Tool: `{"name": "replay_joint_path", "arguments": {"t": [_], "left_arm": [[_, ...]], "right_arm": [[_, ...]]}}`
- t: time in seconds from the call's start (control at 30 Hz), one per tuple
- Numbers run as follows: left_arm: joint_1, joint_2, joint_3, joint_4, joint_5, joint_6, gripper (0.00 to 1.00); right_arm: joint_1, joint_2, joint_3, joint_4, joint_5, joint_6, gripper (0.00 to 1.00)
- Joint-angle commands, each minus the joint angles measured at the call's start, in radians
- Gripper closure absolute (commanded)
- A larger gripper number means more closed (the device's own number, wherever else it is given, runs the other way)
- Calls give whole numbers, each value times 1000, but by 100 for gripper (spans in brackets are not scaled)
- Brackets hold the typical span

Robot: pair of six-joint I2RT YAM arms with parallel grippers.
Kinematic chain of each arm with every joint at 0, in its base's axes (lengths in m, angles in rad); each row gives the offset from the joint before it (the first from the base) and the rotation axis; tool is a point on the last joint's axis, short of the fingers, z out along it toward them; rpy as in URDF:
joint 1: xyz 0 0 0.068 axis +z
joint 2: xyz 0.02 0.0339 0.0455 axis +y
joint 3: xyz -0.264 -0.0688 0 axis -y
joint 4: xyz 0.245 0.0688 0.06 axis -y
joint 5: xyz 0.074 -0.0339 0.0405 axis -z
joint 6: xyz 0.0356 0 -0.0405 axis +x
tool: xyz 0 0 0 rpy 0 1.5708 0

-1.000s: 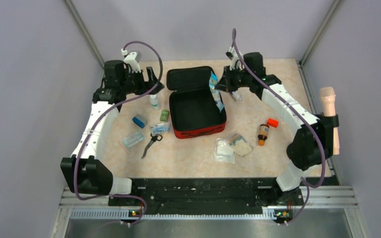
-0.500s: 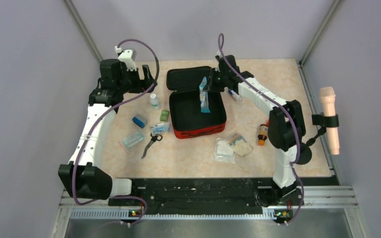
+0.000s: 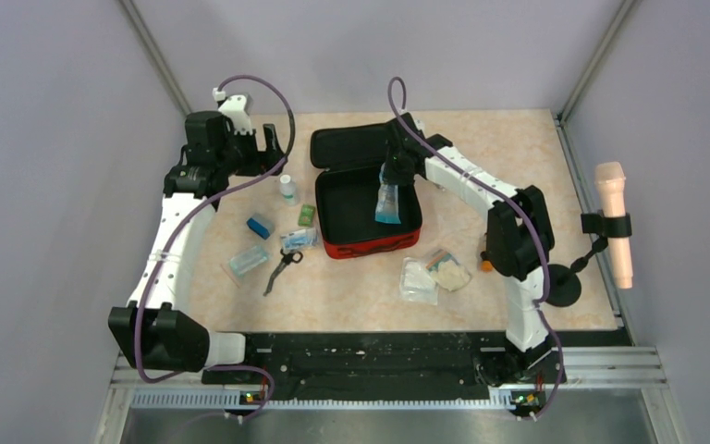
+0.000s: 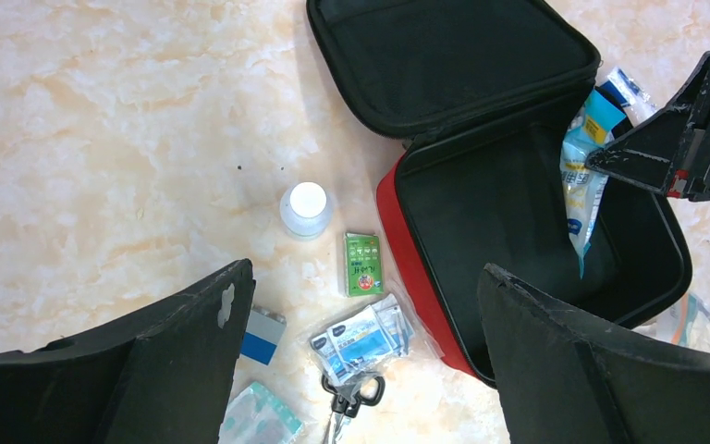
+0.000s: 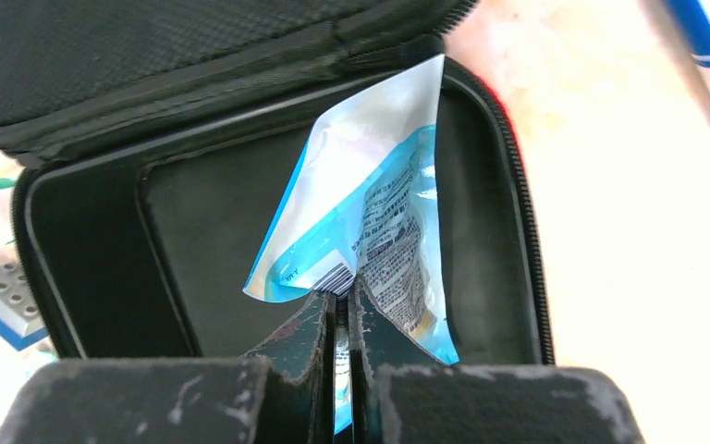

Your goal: Organize the medicine kit

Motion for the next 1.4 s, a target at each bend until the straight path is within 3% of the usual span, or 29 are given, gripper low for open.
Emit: {"name": "replay_joint_path", "arguments": {"t": [0.0,0.7,0.93,1.2,1.27,1.37], "left_arm": [[6,-19,59,14,-4,7,5],[6,-33,15,27,23,-17,6],[6,-36,2,36,37,-28,6],[6,-43,-14,47,37,-31,6],[6,-41,-18,49,38,-32,6],[6,-41,-20,54,41,-35,6]], "right_arm": [[-2,2,17,-42,66,33,100],[5,40,-72,81,148,-81,100],[7,57,-59,130,158,-147,66],[7,21,-90,167,69,-171,60],[7,6,-106,208,-6,-182,50],[6,-11,-115,262,-100,-208,44]]}}
